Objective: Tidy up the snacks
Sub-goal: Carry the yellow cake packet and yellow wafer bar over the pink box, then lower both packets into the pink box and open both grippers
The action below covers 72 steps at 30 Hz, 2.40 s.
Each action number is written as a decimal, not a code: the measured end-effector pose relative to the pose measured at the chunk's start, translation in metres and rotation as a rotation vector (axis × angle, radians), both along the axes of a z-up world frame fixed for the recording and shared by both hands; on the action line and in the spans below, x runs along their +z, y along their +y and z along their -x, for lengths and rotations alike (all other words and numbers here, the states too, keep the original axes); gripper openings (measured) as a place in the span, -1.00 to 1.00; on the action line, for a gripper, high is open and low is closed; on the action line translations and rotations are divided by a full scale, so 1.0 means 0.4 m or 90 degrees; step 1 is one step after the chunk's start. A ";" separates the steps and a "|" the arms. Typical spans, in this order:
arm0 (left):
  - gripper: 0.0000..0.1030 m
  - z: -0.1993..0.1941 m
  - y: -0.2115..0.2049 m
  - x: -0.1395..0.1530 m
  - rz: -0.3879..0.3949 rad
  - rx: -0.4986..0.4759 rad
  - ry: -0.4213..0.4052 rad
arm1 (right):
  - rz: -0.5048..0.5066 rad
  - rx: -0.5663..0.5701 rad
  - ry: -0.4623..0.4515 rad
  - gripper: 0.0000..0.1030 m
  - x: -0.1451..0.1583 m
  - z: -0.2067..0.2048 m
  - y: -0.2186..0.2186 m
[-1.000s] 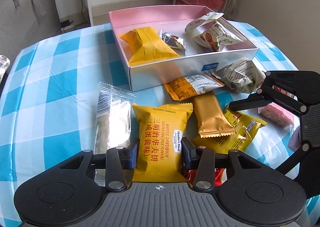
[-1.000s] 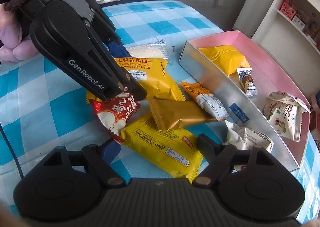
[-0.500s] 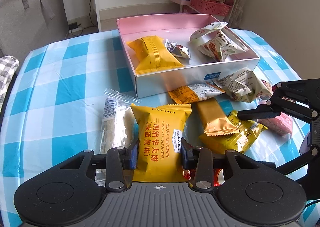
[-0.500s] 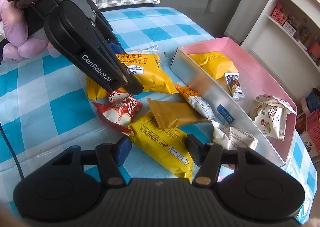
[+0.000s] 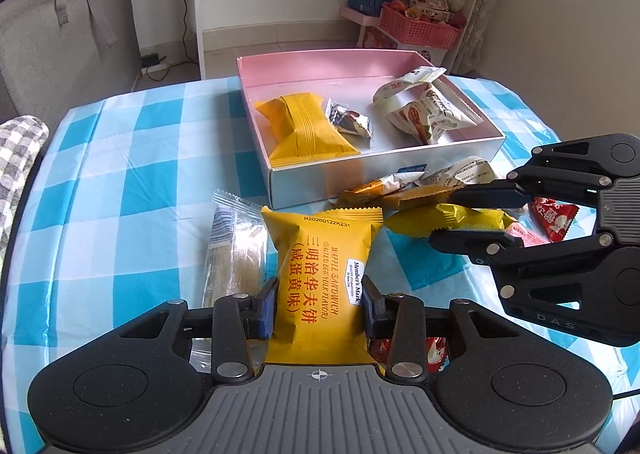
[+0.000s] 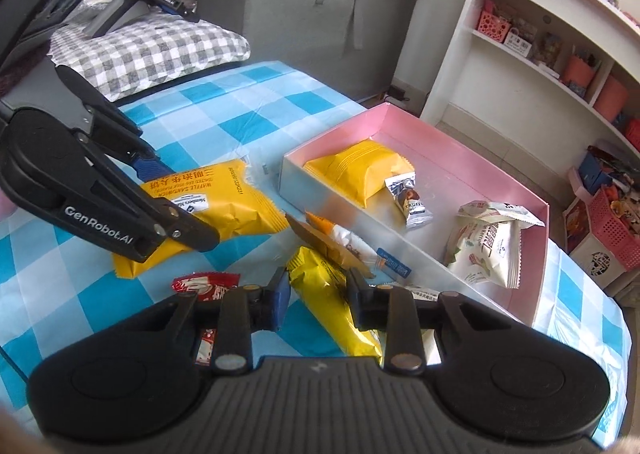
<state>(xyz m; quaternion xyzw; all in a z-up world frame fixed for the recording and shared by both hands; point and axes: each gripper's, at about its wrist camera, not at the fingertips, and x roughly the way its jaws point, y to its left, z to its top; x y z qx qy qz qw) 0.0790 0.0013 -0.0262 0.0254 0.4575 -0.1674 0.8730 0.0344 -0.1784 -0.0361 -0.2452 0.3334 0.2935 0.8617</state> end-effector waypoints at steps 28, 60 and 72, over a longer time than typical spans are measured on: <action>-0.28 0.008 0.030 0.054 0.012 0.044 -0.037 | -0.135 -0.077 0.037 -0.68 0.095 0.004 -0.057; -0.28 -0.307 -0.132 0.051 0.072 0.068 -0.058 | -0.341 -0.353 0.076 -0.68 0.064 -0.278 -0.168; -0.27 -0.401 -0.167 0.006 0.046 0.068 -0.081 | -0.364 -0.352 0.071 -0.59 0.081 -0.298 -0.192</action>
